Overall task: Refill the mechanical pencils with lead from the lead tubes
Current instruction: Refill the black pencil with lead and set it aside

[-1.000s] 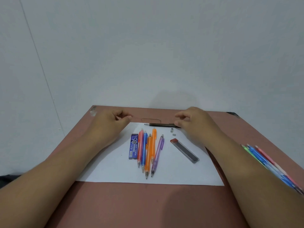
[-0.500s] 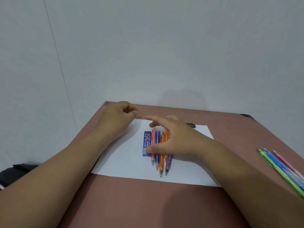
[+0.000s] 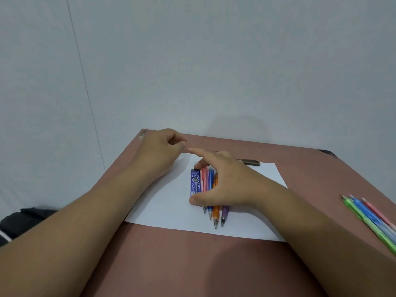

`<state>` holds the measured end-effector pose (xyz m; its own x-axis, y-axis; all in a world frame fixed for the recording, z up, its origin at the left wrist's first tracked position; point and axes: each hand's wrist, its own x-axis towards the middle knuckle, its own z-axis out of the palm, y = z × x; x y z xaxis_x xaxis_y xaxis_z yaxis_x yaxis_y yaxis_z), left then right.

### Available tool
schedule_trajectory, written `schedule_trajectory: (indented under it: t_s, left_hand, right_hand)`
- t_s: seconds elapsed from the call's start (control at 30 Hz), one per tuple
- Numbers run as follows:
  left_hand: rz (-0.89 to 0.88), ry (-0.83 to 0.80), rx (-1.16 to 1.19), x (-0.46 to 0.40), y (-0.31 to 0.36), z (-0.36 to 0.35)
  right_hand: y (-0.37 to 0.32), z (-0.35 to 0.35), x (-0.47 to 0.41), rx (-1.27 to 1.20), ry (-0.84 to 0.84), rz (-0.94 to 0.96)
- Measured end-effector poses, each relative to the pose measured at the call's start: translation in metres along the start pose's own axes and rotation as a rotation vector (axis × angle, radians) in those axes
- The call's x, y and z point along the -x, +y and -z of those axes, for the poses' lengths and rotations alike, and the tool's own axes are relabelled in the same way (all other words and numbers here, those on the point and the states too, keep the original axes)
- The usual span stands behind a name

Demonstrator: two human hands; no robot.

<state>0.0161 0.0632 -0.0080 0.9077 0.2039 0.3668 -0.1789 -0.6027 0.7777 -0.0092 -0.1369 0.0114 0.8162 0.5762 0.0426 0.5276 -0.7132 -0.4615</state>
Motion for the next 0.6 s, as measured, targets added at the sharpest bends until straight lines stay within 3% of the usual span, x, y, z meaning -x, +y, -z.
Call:
schedule_trajectory:
  t_s: [0.23,0.43,0.6]
  left_hand:
    - [0.021,0.001,0.017,0.005,0.008,0.002]
    - [0.054,-0.151,0.366,0.021,0.031,0.01]
    - [0.059,-0.238,0.51,0.027,0.041,0.01]
  right_hand:
    - [0.003,0.004,0.002,-0.103,0.143,-0.021]
    - [0.005,0.011,0.006,-0.067,0.361,0.062]
    - [0.008,0.015,0.006,0.01,0.47,0.118]
